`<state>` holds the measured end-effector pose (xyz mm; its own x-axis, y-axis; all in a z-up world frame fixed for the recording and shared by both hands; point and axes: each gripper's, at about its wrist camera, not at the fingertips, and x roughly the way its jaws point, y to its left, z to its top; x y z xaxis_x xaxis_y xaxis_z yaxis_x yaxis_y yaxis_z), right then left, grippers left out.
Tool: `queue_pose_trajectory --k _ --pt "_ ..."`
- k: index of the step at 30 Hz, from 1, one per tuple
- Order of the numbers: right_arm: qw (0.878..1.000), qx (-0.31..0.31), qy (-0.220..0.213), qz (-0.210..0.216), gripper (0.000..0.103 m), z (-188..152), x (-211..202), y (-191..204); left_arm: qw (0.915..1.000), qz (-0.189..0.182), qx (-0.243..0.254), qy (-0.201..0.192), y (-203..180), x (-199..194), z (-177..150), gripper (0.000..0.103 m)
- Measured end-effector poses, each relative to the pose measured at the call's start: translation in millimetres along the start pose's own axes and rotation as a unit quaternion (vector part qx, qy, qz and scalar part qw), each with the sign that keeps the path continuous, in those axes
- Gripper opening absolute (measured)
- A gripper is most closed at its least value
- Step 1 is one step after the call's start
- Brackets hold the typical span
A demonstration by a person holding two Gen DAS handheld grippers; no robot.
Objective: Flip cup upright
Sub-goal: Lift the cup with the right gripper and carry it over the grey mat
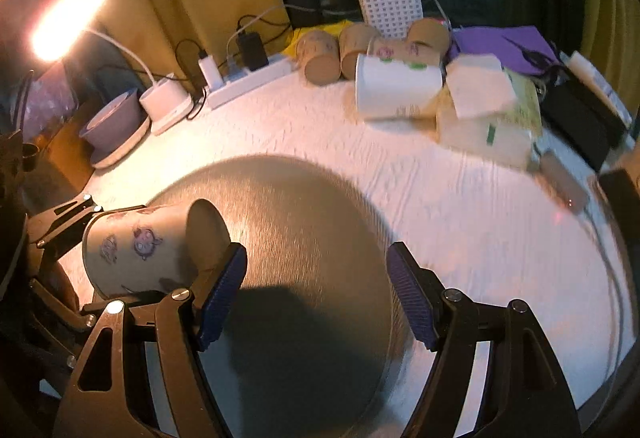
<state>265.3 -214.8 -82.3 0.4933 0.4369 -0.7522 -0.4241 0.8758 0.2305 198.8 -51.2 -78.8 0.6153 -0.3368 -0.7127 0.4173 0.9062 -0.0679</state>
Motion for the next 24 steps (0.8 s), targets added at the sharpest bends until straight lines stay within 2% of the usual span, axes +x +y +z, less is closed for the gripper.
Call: queue_pose_trajectory --k 10,17,19,24 --pt "1.0 0.014 0.008 -0.006 0.075 -24.9 -12.0 -10.1 0.9995 -0.014 0.018 0.021 -23.7 6.7 -9.5 0.081" --pt "1.0 -0.004 0.011 0.0 0.075 -27.2 -13.3 -3.4 0.9994 -0.008 0.004 0.034 -23.0 7.8 -9.0 0.084" --pt "1.0 -0.01 0.012 0.003 0.075 -27.9 -13.5 -0.3 0.9992 -0.001 -0.002 0.04 -21.5 7.5 -10.5 0.088" --pt "1.0 -0.024 0.015 0.009 0.075 -32.6 -17.1 7.0 0.999 0.007 -0.016 0.041 -19.0 -6.4 -19.7 0.091"
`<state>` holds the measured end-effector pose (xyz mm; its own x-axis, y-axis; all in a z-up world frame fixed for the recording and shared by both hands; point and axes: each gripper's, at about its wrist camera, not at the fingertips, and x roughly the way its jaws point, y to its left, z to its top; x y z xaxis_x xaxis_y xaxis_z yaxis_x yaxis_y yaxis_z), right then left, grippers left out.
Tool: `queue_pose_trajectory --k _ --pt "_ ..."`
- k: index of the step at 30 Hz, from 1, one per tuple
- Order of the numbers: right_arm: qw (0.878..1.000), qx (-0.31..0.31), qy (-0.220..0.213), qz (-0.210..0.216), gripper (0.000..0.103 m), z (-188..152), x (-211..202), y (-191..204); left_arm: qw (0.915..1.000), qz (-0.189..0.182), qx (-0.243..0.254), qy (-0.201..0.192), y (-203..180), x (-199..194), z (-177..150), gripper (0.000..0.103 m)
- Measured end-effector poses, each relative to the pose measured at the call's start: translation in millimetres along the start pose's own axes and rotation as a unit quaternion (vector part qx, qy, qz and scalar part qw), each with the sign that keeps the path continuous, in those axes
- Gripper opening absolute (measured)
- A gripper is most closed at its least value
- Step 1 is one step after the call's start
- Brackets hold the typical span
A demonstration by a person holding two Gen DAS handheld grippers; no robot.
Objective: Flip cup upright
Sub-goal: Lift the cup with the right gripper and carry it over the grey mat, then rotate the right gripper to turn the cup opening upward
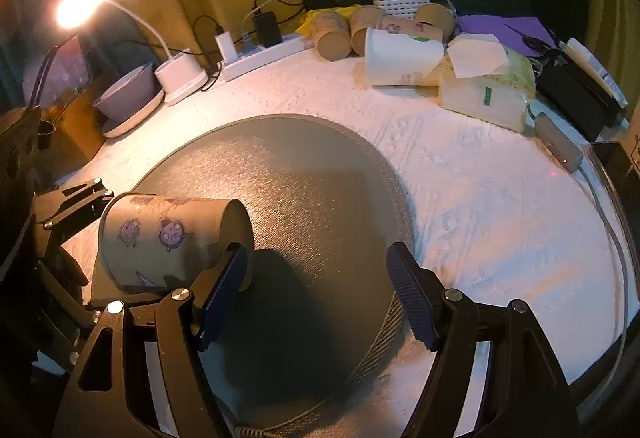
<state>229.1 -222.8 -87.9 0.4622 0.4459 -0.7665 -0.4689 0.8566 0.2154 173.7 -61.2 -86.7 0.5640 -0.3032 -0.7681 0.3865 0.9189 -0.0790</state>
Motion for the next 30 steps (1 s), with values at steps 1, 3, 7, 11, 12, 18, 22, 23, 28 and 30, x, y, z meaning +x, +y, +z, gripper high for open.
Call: queue_pose_trajectory --k 1,3,7,11,12,18,22,23,28,30 --pt "1.0 -0.002 0.001 0.0 0.075 -0.3 0.1 0.9 1.0 0.001 -0.003 0.0 0.2 -2.3 -0.9 0.091" --pt "1.0 -0.008 0.003 0.002 0.075 -2.3 -1.3 3.7 0.9999 0.006 -0.011 0.002 2.2 -6.4 -5.3 0.091" --pt "1.0 -0.025 0.01 0.006 0.075 -5.5 -4.5 11.3 0.9992 0.02 -0.034 0.005 10.2 -12.3 -15.5 0.091" --pt "0.998 -0.055 0.016 0.01 0.075 -8.5 -9.8 25.4 0.9975 0.037 -0.06 0.001 21.2 -22.4 -26.2 0.091" --pt "0.998 -0.066 0.017 0.009 0.075 -9.2 -12.5 28.9 0.997 0.04 -0.067 -0.001 24.3 -25.3 -28.5 0.091" --pt "0.993 -0.115 0.011 0.011 0.075 -2.7 -32.9 38.3 0.9929 0.061 -0.102 -0.01 42.8 -37.7 -43.0 0.091" --pt "0.984 -0.173 0.018 0.023 0.075 9.7 -33.9 59.1 0.9894 0.067 -0.127 -0.019 56.7 -43.1 -48.2 0.091" --pt "0.981 -0.191 0.02 0.027 0.075 12.1 -32.3 66.6 0.9885 0.068 -0.134 -0.021 59.9 -44.8 -49.7 0.091" --pt "0.961 -0.268 0.04 0.048 0.076 20.6 -19.1 105.1 0.9845 0.066 -0.159 -0.032 73.4 -50.5 -57.0 0.091" --pt "0.953 -0.295 0.052 0.05 0.077 20.8 -10.2 117.9 0.9829 0.065 -0.168 -0.036 78.8 -52.5 -60.5 0.091"
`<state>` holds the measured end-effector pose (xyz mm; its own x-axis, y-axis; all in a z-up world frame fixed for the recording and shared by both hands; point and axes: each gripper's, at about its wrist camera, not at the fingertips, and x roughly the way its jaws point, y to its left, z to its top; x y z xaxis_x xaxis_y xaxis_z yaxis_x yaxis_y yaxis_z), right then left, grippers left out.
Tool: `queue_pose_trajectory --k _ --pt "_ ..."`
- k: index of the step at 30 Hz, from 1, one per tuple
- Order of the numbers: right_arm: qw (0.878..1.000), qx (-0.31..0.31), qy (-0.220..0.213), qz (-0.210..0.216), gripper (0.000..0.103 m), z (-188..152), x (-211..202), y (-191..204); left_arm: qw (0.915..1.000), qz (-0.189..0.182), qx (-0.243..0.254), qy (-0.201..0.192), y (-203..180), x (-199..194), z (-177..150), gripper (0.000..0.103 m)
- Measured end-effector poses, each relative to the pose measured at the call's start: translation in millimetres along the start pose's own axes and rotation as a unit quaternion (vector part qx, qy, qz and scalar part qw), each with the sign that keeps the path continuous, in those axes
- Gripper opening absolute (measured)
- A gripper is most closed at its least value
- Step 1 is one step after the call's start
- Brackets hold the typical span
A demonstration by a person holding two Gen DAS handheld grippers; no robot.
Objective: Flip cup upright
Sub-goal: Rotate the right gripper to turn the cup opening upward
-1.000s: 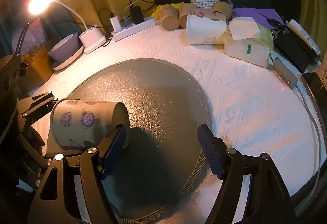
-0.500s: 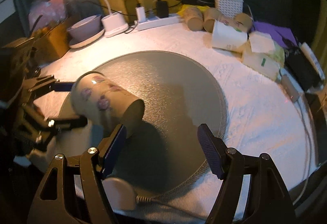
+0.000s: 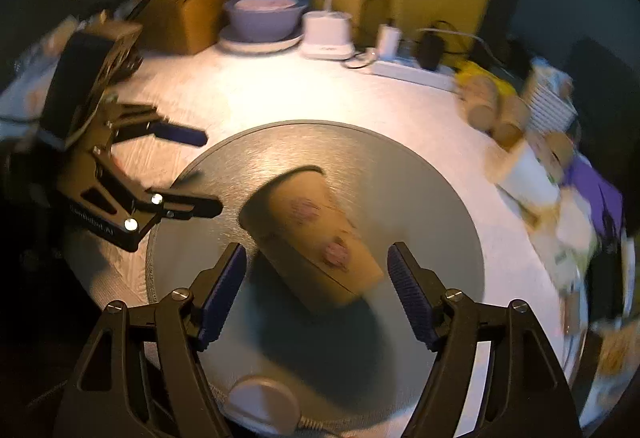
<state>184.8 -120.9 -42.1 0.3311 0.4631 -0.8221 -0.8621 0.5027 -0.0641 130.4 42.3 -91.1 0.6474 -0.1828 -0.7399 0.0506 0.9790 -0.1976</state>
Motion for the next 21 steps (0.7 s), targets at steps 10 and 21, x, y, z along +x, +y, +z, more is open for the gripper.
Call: queue_pose_trajectory --k 10,21 --pt "0.996 -0.053 0.07 -0.012 0.077 30.5 48.1 9.6 0.9997 -0.009 -0.022 -0.004 20.1 1.9 1.3 0.091" --pt "0.985 -0.102 0.139 -0.019 0.077 45.5 87.1 16.2 0.9996 -0.016 -0.024 0.002 31.0 8.1 1.5 0.091"
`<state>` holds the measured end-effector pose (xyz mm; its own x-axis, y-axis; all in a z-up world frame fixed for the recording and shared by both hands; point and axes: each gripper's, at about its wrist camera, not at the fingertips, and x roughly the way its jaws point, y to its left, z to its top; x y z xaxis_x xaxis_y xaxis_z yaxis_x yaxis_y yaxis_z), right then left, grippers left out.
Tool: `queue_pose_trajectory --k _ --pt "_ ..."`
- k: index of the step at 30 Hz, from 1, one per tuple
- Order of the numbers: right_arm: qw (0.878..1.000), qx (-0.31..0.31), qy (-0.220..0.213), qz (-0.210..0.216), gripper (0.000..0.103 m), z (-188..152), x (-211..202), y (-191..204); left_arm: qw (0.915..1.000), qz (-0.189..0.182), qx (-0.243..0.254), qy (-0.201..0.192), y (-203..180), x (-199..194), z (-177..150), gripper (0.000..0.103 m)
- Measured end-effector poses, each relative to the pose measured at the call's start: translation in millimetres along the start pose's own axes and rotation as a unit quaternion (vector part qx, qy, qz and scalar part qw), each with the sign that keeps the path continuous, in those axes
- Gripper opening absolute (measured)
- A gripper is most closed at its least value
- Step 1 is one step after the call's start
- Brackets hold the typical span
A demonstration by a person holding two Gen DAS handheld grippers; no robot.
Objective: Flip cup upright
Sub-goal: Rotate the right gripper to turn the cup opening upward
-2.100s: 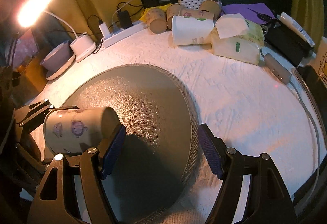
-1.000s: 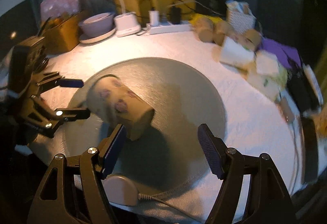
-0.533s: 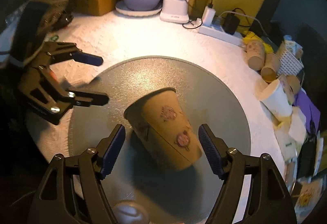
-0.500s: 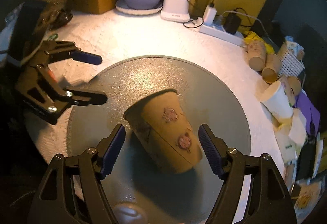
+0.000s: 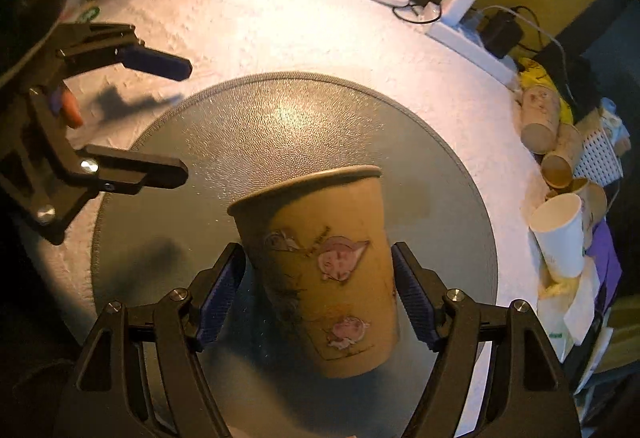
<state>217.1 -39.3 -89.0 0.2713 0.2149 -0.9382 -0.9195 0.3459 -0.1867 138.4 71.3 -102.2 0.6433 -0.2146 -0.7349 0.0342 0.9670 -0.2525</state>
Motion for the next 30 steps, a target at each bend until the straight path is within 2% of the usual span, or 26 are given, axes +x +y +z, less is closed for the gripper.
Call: queue_pose_trajectory --k 11,12,17,23,30 --pt "0.999 -0.028 0.023 0.006 0.076 19.7 14.9 -1.0 1.0 -0.002 -0.008 0.001 3.1 0.4 -0.5 0.091" --pt "0.999 -0.029 0.021 0.006 0.072 20.0 14.4 -0.5 1.0 -0.001 -0.009 0.001 3.1 0.7 -0.4 0.091" --pt "1.0 -0.024 0.008 0.019 0.071 21.1 7.8 -2.1 0.9999 0.003 -0.011 0.0 2.1 1.9 1.5 0.091" --pt "0.996 0.04 -0.06 0.042 0.071 27.8 -11.6 -19.2 0.9998 0.01 -0.014 -0.005 2.1 -0.1 6.0 0.091" --pt "0.976 0.137 -0.154 0.072 0.071 22.5 -24.9 -45.6 0.9992 0.019 -0.024 -0.025 2.1 -7.5 15.1 0.091"
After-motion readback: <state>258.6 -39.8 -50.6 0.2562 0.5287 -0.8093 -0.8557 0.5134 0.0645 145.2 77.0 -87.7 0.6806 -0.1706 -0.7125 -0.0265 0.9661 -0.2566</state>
